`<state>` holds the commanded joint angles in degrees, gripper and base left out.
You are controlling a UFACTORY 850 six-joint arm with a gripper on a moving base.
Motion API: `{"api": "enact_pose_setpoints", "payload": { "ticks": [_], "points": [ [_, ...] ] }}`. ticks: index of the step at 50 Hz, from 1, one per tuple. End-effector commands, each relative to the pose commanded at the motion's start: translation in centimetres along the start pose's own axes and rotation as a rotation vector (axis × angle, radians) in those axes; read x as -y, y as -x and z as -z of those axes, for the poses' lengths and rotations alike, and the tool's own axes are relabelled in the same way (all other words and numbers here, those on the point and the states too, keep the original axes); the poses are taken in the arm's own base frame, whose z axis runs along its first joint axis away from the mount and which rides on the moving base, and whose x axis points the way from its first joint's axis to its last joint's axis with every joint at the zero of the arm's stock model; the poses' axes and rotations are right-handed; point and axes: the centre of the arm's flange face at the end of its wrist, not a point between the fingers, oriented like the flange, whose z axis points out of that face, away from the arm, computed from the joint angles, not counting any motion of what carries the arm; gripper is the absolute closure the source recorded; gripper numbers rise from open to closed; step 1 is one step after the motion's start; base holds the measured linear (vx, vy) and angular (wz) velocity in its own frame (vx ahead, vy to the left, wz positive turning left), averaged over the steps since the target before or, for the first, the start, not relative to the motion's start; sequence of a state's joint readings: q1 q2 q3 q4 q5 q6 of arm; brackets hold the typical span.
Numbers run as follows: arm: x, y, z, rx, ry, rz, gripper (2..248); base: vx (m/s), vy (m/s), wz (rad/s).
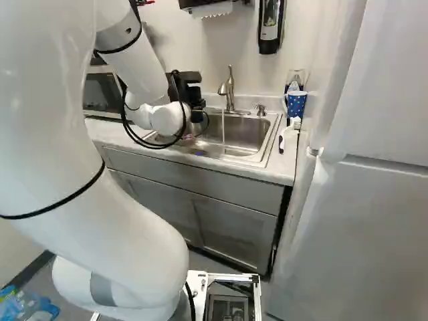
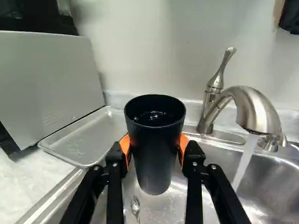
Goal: Rinse the cup and place it in the tray
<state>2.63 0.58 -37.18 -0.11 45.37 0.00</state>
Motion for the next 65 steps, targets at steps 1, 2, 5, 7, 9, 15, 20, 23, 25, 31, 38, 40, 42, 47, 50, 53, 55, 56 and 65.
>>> {"api": "enact_pose_setpoints", "payload": {
  "ticks": [1,2,5,7,9,15,20,23,25,31,38,40,42,47,50,53,55,56,65],
  "points": [
    [0.1,-0.1,-0.1,0.001,-0.003,0.0,130,0.0,0.0,0.0],
    [0.3,-0.2,-0.2,0.002,-0.006,0.001,130,0.0,0.0,0.0],
    [0.7,-0.4,-0.5,0.006,-0.014,0.002,130,0.0,0.0,0.0],
    [0.9,-0.6,-0.7,0.009,-0.02,0.002,130,0.0,0.0,0.0],
    [1.2,-0.8,-0.8,0.012,-0.025,0.003,130,0.0,0.0,0.0],
    [2.0,-1.2,-1.2,0.024,-0.042,0.006,130,0.0,0.0,0.0],
    [2.6,-1.6,-1.3,0.034,-0.054,0.008,130,0.0,0.0,0.0],
    [2.8,-1.8,-1.2,0.041,-0.059,0.008,130,0.0,0.0,0.0],
    [3.0,-1.9,-1.2,0.045,-0.062,0.009,130,0.0,0.0,0.0],
    [3.4,-2.3,-1.1,0.057,-0.071,0.011,130,0.0,0.0,0.0],
    [4.0,-2.8,-1.0,0.07,-0.083,0.013,130,0.0,0.0,0.0],
    [4.2,-3.0,-1.0,0.073,-0.087,0.014,130,0.0,0.0,0.0],
    [4.4,-3.1,-0.9,0.074,-0.091,0.015,130,0.0,0.0,0.0],
    [4.9,-3.6,-0.9,0.073,-0.101,0.016,130,0.0,0.0,0.0],
    [5.2,-3.9,-0.8,0.066,-0.107,0.017,130,0.0,0.0,0.0],
    [5.5,-4.2,-0.8,0.059,-0.113,0.017,130,0.0,0.0,0.0],
    [5.7,-4.2,-0.8,0.059,-0.117,0.018,130,0.0,0.0,0.0],
    [5.8,-4.2,-0.8,0.059,-0.12,0.018,130,0.0,0.0,0.0],
    [6.7,-4.2,-0.9,0.059,-0.136,0.021,130,0.0,0.0,0.0]
  ]
}}
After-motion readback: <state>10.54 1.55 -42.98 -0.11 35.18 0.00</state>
